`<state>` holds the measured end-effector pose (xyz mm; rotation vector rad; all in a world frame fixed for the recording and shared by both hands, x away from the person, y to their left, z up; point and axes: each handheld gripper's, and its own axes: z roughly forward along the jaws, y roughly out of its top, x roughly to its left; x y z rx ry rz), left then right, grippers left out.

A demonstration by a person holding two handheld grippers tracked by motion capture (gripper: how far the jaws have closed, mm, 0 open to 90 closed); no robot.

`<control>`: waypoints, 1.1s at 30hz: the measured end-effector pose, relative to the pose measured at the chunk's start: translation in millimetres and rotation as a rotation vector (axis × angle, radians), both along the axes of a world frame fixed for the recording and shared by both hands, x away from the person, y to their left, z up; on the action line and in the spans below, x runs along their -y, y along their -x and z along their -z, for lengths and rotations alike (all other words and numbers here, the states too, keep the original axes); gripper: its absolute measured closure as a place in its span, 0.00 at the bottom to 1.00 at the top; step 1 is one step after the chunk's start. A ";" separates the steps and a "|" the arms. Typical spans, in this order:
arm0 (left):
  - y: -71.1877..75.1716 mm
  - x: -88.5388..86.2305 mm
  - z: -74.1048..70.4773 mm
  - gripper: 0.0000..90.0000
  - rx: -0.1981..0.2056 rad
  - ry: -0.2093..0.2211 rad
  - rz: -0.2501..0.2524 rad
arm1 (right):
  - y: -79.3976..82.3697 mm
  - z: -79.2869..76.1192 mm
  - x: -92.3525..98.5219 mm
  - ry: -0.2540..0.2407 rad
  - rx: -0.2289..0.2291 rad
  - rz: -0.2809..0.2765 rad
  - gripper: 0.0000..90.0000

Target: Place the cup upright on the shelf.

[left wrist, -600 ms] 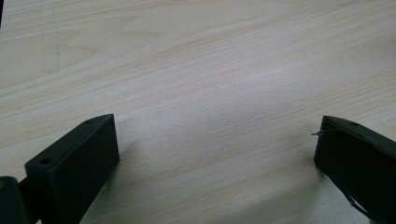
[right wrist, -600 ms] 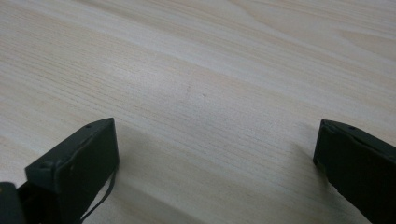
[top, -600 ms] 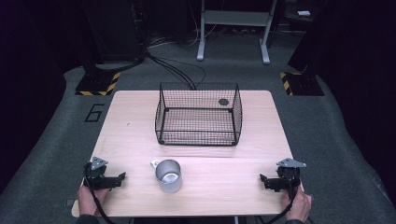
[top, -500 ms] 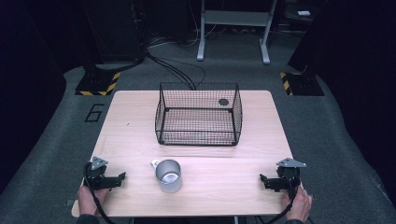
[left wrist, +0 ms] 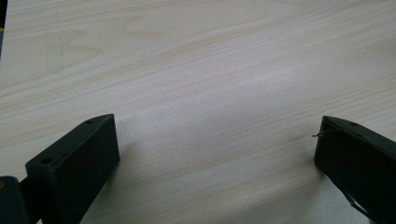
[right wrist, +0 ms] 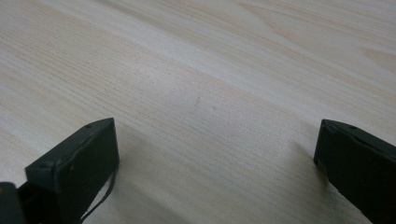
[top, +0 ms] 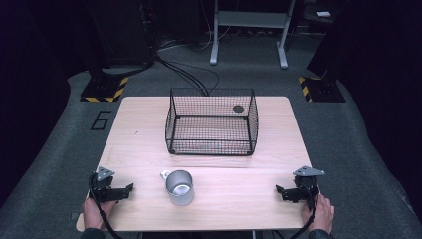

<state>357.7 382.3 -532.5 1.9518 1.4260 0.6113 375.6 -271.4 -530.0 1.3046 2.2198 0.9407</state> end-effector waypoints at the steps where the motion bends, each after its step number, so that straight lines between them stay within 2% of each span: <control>1: 0.1 0.2 0.4 0.00 0.005 0.003 -0.002 | -0.3 0.0 0.1 0.000 0.000 -0.004 0.00; 7: 2.8 -2.1 -2.6 0.00 0.008 0.014 0.000 | -0.7 0.0 0.0 -0.004 -0.004 -0.007 0.00; 9: 4.6 -1.7 -4.8 0.00 0.034 0.026 -0.008 | -0.6 -0.1 -0.2 -0.005 -0.006 -0.006 0.00; 16: 13.5 2.0 -20.3 0.00 0.060 0.048 0.013 | -0.9 0.0 -0.2 -0.006 -0.006 -0.007 0.00; 17: 14.9 3.9 -22.1 0.00 0.084 0.055 0.011 | -1.0 0.0 -0.1 -0.005 -0.006 -0.008 0.00; 23: 22.6 11.0 -37.9 0.00 0.086 0.080 0.056 | -1.1 0.0 -0.1 -0.005 -0.006 -0.009 0.00; 33: 31.6 20.9 -59.2 0.00 0.127 0.118 0.097 | -1.1 0.1 -0.1 -0.005 -0.006 -0.009 0.00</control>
